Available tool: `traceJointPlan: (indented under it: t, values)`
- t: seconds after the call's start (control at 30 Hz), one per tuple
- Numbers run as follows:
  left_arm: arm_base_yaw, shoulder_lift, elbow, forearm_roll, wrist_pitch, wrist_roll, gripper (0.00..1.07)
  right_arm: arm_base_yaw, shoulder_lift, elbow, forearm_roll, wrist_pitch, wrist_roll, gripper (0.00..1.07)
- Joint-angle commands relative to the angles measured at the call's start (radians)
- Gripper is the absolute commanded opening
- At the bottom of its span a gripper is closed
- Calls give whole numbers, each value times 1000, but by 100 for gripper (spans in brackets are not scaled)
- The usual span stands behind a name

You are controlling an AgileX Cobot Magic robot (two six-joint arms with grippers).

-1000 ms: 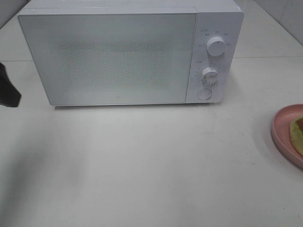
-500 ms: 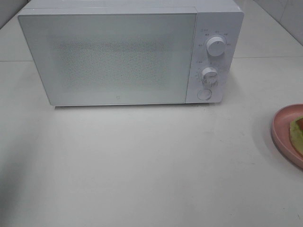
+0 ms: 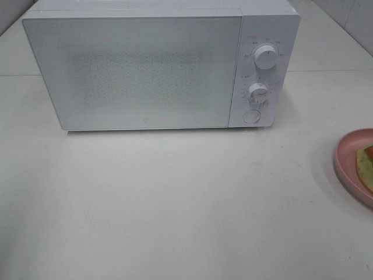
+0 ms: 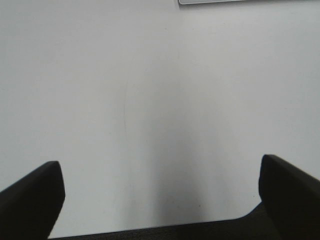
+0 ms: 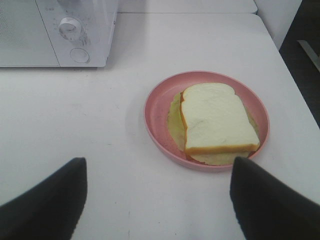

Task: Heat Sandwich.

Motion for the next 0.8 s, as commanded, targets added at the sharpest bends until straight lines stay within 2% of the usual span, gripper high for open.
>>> traceJointPlan:
  t: [0.03, 0.7, 0.8]
  values:
    - [0, -74, 51, -1, 6, 6, 101, -6, -27, 3, -3, -3, -7, 76]
    - [0, -448, 59, 5, 1, 3, 101, -6, -27, 3, -3, -3, -7, 76]
    - [0, -445, 59, 3, 1, 4, 101, -6, -27, 3, -3, -3, -7, 76]
